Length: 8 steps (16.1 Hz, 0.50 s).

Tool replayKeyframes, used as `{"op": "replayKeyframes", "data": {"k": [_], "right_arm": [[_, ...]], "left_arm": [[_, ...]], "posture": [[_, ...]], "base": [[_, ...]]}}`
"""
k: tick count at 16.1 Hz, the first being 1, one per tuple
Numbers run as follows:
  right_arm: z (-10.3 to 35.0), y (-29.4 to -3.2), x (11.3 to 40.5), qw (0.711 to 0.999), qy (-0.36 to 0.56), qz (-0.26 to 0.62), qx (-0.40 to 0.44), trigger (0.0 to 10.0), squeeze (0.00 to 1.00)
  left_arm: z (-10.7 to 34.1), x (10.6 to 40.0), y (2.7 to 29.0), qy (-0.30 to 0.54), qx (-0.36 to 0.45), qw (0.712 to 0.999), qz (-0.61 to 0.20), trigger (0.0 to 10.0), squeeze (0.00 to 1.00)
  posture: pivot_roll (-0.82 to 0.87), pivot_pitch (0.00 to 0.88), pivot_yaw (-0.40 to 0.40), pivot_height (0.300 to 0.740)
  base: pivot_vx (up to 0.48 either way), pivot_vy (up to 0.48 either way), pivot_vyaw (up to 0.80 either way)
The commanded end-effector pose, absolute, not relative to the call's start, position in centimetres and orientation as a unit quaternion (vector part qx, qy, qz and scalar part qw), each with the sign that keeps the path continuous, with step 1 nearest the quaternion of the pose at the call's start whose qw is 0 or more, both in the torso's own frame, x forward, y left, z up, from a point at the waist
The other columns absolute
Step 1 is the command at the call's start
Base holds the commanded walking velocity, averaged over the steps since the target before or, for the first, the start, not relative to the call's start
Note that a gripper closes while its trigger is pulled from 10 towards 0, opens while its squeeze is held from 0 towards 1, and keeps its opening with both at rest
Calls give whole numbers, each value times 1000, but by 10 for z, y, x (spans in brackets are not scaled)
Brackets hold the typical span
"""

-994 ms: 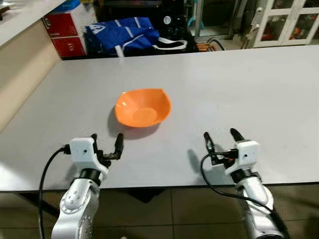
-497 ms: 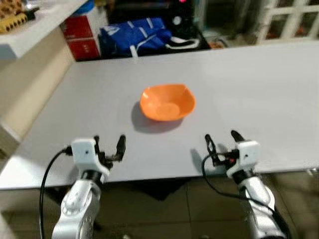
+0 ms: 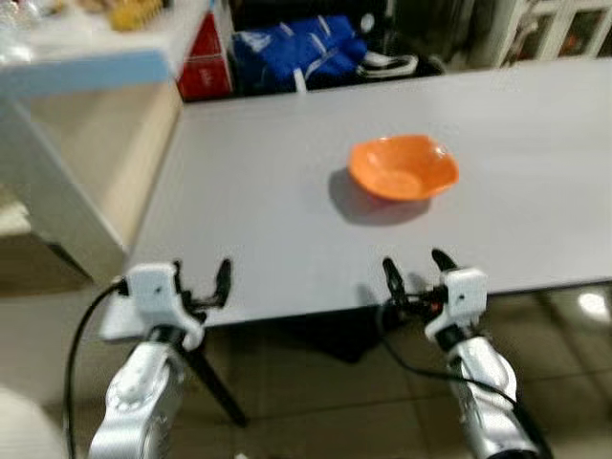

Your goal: Setting the table

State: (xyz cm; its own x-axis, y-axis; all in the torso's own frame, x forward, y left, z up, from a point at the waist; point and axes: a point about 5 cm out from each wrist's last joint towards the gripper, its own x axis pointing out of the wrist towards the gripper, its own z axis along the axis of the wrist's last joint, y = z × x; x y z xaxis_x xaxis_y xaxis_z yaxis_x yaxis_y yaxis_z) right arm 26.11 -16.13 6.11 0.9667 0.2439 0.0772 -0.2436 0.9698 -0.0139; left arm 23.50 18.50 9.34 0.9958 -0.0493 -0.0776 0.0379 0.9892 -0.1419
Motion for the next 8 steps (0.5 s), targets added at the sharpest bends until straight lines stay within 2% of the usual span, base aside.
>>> {"op": "replayKeyframes", "data": {"k": [1, 8], "right_arm": [[62, -160, 261, 992, -44, 120, 7, 10000, 0], [65, -165, 255, 992, -56, 105, 27, 10000, 0]], "left_arm": [[93, 235, 193, 43, -70, 997, -7, 10000, 0], [88, 239, 194, 48, -68, 996, -15, 10000, 0]], "posture": [[-151, 13, 93, 740], [-170, 14, 93, 740]], "base": [[0, 476, 0], [0, 476, 0]]}}
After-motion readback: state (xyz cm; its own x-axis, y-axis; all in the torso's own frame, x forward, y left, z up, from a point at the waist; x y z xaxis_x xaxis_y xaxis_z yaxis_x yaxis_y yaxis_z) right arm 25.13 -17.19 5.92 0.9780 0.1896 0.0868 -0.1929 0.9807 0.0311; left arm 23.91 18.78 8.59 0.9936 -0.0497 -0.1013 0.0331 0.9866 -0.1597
